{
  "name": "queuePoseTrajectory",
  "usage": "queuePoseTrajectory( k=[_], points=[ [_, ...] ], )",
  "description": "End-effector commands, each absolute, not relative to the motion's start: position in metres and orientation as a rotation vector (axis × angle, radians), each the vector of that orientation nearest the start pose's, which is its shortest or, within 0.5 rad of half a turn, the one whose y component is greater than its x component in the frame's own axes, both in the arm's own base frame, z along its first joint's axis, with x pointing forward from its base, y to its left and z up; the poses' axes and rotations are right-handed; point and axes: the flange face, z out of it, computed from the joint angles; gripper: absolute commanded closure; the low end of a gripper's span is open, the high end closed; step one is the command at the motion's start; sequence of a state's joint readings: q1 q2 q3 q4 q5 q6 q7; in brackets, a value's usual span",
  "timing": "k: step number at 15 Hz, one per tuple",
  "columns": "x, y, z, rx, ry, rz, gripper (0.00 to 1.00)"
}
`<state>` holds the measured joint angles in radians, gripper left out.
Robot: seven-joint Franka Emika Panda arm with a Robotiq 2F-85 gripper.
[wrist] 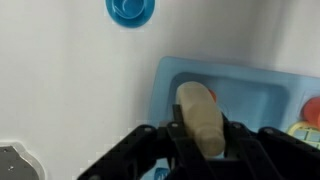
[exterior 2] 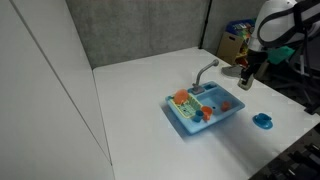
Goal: Pick up the detergent and put it in the sink
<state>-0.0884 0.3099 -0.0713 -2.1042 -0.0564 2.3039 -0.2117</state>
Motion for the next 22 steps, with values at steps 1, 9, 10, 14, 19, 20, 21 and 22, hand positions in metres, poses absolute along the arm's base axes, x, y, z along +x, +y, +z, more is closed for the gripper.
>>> queuePoseTrajectory(
  k=[1,9,10,14,19,20,21,22],
  points=[
    [0.571,-0.064,0.271,-3.189,-0.209,0.188,0.9],
    [0.582,0.004,0.256,-3.183,-0.318,0.194,0.89],
    [0.583,0.01,0.251,-3.184,-0.313,0.206,0.89],
    [0.586,0.018,0.237,-3.195,-0.244,0.244,0.9],
    [0.582,0.019,0.227,-3.175,-0.248,0.241,0.68],
    [0.583,0.019,0.226,-3.175,-0.248,0.243,0.68],
    [0.583,0.019,0.226,-3.175,-0.247,0.243,0.68],
    [0.584,0.019,0.226,-3.175,-0.247,0.243,0.68]
  ],
)
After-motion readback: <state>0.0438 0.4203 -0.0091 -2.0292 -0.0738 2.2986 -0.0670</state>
